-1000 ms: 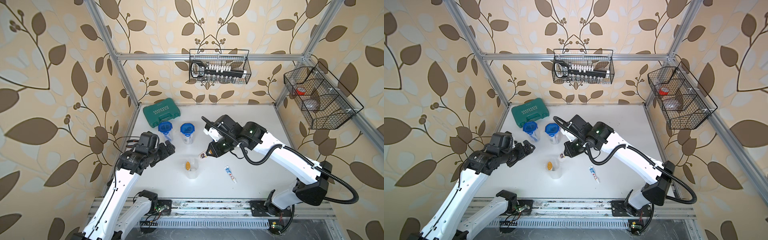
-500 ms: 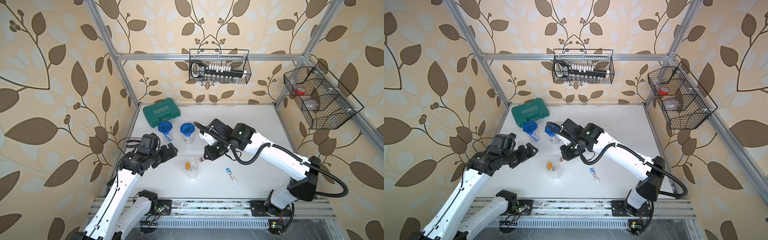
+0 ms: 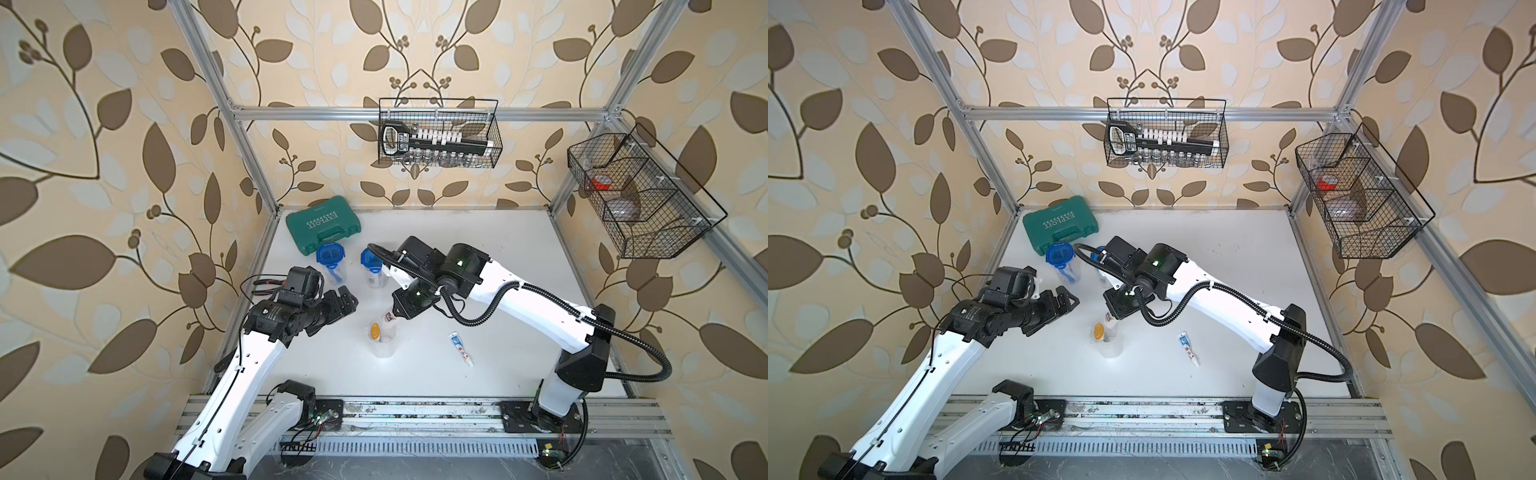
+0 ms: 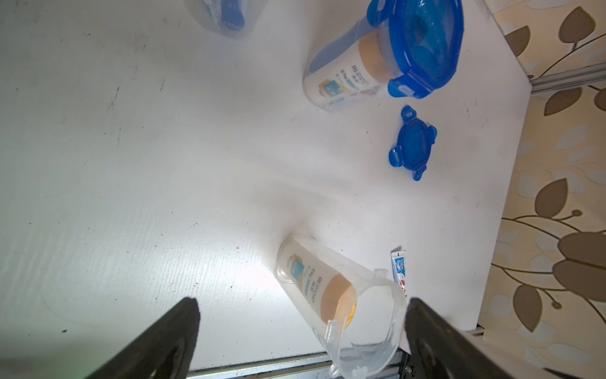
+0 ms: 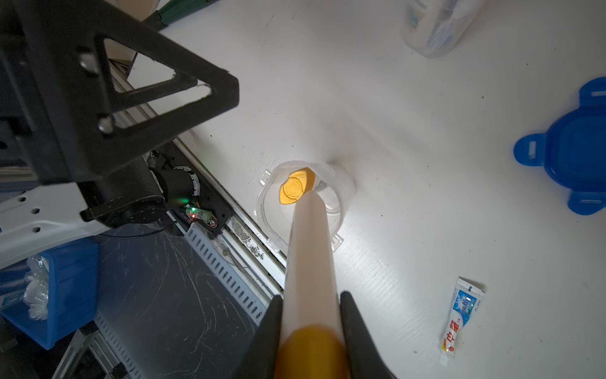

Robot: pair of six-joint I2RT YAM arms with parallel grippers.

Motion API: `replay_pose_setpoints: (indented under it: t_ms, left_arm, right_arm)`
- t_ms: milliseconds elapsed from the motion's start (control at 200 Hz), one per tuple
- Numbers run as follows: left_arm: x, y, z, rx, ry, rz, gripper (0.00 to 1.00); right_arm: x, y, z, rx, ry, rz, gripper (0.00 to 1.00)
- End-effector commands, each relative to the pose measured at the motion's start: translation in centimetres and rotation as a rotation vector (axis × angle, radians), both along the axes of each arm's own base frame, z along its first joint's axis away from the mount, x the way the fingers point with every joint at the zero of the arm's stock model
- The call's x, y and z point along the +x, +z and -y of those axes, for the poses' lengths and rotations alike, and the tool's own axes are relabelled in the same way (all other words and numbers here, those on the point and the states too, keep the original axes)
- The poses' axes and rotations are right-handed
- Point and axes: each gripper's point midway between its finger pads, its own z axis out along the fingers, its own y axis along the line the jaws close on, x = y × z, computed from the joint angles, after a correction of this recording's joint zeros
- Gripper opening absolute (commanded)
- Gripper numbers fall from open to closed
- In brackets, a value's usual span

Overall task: Pack away toiletry kits
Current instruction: Place the toiletry item into the container.

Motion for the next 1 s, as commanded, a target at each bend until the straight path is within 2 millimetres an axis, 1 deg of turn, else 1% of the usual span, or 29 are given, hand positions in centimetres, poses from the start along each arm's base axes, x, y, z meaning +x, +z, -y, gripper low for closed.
replay_pose_setpoints:
  t_ms: [0,105,170,255,305,395,490,590,615,790,1000]
  left_arm:
    - [-0.3,-0.1,-0.2,0.022,-0.019,0.005,0.99]
    - [-0.2,0.1,-0.3,0.032,-0.022,0.006,0.99]
    - [-0.4,-0.1,-0.5,0.039,-0.021,-0.004,0.99]
    - [-0.8,-0.3,-0.7,0.047,-0.008,-0.028,0.99]
    - [-1.0,-0.1,-0.9,0.052,-0.004,-0.029,0.99]
    - [-1.3,0.2,-1.1,0.076,-0.014,-0.038,0.99]
    - [-1.6,0.4,-1.5,0.102,-0.011,-0.065,0.99]
    - [-1.9,0.5,-1.3,0.086,-0.009,-0.083,0.99]
    - [-2.0,0.5,-1.3,0.078,-0.008,-0.09,0.99]
    - [-2.3,0.0,-1.2,0.074,-0.001,-0.133,0.99]
    - [-2.2,-0.2,-1.3,0.08,0.009,-0.148,0.99]
  right_arm:
    - [0.2,-0.5,-0.2,-0.039,0.003,0.001,0.0]
    - [0.4,-2.0,-0.2,-0.093,-0.004,-0.009,0.0]
    - [0.5,-2.7,0.2,-0.14,-0.011,-0.013,0.0]
    - [0.6,-3.0,0.3,-0.179,-0.006,0.005,0.0]
    - [0.5,-3.2,0.0,-0.19,0.008,0.017,0.0]
    - [0.4,-4.2,-0.6,-0.212,0.035,0.026,0.0]
    - [0.4,-5.0,-1.6,-0.203,0.058,0.041,0.0]
    - [0.5,-5.5,-2.3,-0.195,0.067,0.066,0.0]
    - [0.6,-5.7,-2.3,-0.195,0.067,0.072,0.01]
    - [1.0,-6.0,-2.6,-0.172,0.068,0.121,0.08]
    - [1.1,-5.3,-2.1,-0.191,0.053,0.164,0.08]
